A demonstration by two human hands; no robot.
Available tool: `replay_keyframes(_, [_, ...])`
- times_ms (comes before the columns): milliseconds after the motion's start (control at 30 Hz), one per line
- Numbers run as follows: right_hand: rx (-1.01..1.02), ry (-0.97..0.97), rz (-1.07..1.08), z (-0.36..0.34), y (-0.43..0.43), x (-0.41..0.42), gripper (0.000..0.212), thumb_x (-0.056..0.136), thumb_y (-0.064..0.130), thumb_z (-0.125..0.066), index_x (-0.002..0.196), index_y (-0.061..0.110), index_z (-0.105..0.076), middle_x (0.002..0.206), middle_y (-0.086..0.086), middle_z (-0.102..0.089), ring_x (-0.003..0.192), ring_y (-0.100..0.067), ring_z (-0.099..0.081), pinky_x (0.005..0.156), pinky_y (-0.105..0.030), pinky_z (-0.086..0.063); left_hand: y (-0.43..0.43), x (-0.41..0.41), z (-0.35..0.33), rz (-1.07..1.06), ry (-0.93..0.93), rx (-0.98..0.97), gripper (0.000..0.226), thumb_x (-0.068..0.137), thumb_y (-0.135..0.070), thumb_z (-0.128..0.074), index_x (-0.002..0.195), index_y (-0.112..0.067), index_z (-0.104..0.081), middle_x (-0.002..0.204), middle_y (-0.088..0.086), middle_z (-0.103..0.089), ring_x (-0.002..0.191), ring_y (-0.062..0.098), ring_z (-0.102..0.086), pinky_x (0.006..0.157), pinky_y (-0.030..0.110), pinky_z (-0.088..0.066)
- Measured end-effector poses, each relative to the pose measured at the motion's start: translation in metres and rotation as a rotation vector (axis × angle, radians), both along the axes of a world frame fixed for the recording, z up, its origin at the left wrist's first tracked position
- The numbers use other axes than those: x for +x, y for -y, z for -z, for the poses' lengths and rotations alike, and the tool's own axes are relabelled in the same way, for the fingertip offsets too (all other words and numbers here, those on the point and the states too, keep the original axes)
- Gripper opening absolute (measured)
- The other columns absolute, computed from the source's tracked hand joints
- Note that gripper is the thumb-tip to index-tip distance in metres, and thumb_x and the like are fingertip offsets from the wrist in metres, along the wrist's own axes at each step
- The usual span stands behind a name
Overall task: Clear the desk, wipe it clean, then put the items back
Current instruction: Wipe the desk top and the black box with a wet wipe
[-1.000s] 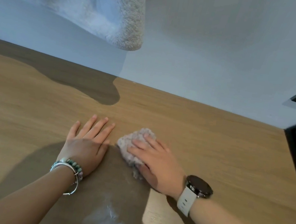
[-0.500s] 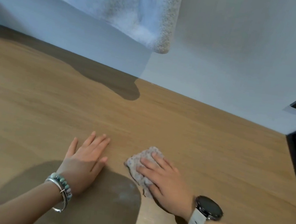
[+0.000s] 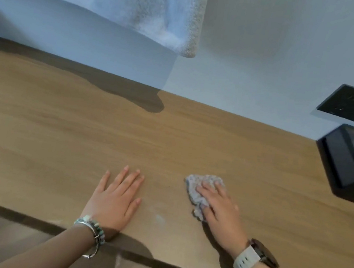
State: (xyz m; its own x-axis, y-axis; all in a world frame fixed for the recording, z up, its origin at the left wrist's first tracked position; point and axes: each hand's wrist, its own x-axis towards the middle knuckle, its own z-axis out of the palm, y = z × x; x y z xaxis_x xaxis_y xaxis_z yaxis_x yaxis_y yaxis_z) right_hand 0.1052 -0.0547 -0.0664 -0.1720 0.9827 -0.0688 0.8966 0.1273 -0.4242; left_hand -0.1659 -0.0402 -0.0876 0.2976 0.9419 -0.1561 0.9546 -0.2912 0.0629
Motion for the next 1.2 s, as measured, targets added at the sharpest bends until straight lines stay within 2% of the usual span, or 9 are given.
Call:
replay_keyframes(167, [-0.051, 0.023, 0.45, -0.002, 0.017, 0.012, 0.044, 0.101, 0.031, -0.031, 0.145, 0.033, -0.03, 0.156, 0.01, -0.019, 0.146, -0.014, -0.008, 0.118, -0.037, -0.011, 0.005, -0.001, 0.0, 0.028, 0.013, 0.04, 0.058, 0.098, -0.043, -0.016, 0.126, -0.016, -0.059, 0.131, -0.002, -0.058, 0.123, 0.02, -0.051, 0.1, 0.044, -0.027])
replay_keyframes(300, [0.118, 0.039, 0.002, -0.004, 0.069, -0.066, 0.047, 0.088, 0.037, -0.031, 0.132, 0.039, -0.048, 0.143, 0.02, -0.042, 0.137, -0.01, -0.034, 0.111, -0.031, -0.028, 0.006, 0.005, 0.0, 0.017, 0.069, 0.05, 0.067, 0.085, -0.046, -0.01, 0.143, -0.024, -0.034, 0.15, -0.01, -0.029, 0.137, 0.008, -0.016, 0.111, 0.047, -0.02])
replay_keyframes(400, [-0.01, 0.034, -0.09, -0.007, 0.066, -0.049, 0.046, 0.097, 0.032, -0.031, 0.143, 0.038, -0.032, 0.152, 0.02, -0.024, 0.144, -0.006, -0.01, 0.113, -0.027, 0.0, 0.004, 0.007, -0.001, -0.017, 0.147, 0.018, 0.081, 0.071, -0.05, 0.009, 0.147, -0.032, -0.014, 0.152, -0.018, -0.005, 0.137, 0.001, 0.007, 0.115, 0.04, 0.001])
replay_keyframes(600, [-0.048, 0.095, 0.538, -0.004, 0.071, 0.06, 0.048, 0.1, 0.031, -0.029, 0.147, 0.029, -0.025, 0.156, 0.006, -0.019, 0.146, -0.017, -0.009, 0.117, -0.037, -0.015, 0.014, 0.015, -0.006, -0.067, 0.12, -0.001, 0.087, 0.068, -0.05, 0.011, 0.148, -0.031, -0.017, 0.155, -0.015, -0.01, 0.144, 0.007, 0.0, 0.115, 0.039, 0.0])
replay_keyframes(733, [0.016, 0.146, 0.294, -0.003, 0.102, -0.003, 0.057, 0.087, 0.037, -0.02, 0.137, 0.025, -0.044, 0.144, 0.001, -0.044, 0.137, -0.027, -0.036, 0.107, -0.043, -0.033, 0.032, 0.022, -0.01, -0.031, 0.097, -0.039, 0.09, 0.066, -0.055, 0.017, 0.149, -0.029, -0.009, 0.152, -0.019, 0.002, 0.142, 0.005, 0.005, 0.116, 0.038, 0.002])
replay_keyframes(833, [0.03, 0.102, -0.014, -0.003, 0.112, -0.026, 0.054, 0.092, 0.038, -0.018, 0.144, 0.031, -0.033, 0.152, 0.01, -0.029, 0.144, -0.016, -0.017, 0.113, -0.034, -0.003, 0.042, 0.024, -0.011, -0.002, 0.078, -0.065, 0.088, 0.068, -0.057, 0.017, 0.149, -0.027, -0.001, 0.144, -0.02, 0.012, 0.138, 0.002, 0.011, 0.116, 0.037, 0.003])
replay_keyframes(900, [-0.047, 0.081, 0.017, -0.008, 0.109, 0.001, 0.048, 0.1, 0.032, -0.027, 0.147, 0.035, -0.021, 0.156, 0.014, -0.014, 0.146, -0.01, -0.002, 0.113, -0.028, 0.006, 0.049, 0.026, -0.011, -0.025, 0.092, -0.08, 0.078, 0.078, -0.053, 0.005, 0.149, -0.025, -0.003, 0.153, -0.015, 0.006, 0.141, 0.004, 0.008, 0.117, 0.036, 0.002])
replay_keyframes(1100, [-0.046, 0.147, 0.593, -0.007, 0.121, 0.068, 0.048, 0.1, 0.031, -0.032, 0.148, 0.029, -0.023, 0.157, 0.006, -0.018, 0.146, -0.018, -0.009, 0.118, -0.038, -0.012, 0.065, 0.023, -0.019, -0.097, 0.256, -0.056, 0.055, 0.098, -0.034, -0.031, 0.149, -0.019, -0.016, 0.155, -0.006, -0.019, 0.144, 0.008, -0.008, 0.117, 0.031, -0.005])
replay_keyframes(1200, [-0.023, 0.112, 0.408, -0.006, 0.12, 0.017, 0.05, 0.1, 0.034, -0.031, 0.149, 0.031, -0.018, 0.158, 0.008, -0.011, 0.146, -0.017, -0.002, 0.117, -0.035, -0.005, 0.065, 0.025, -0.019, -0.1, 0.252, -0.032, 0.054, 0.099, -0.03, -0.032, 0.149, -0.021, -0.015, 0.155, -0.008, -0.018, 0.144, 0.007, -0.007, 0.117, 0.031, -0.006])
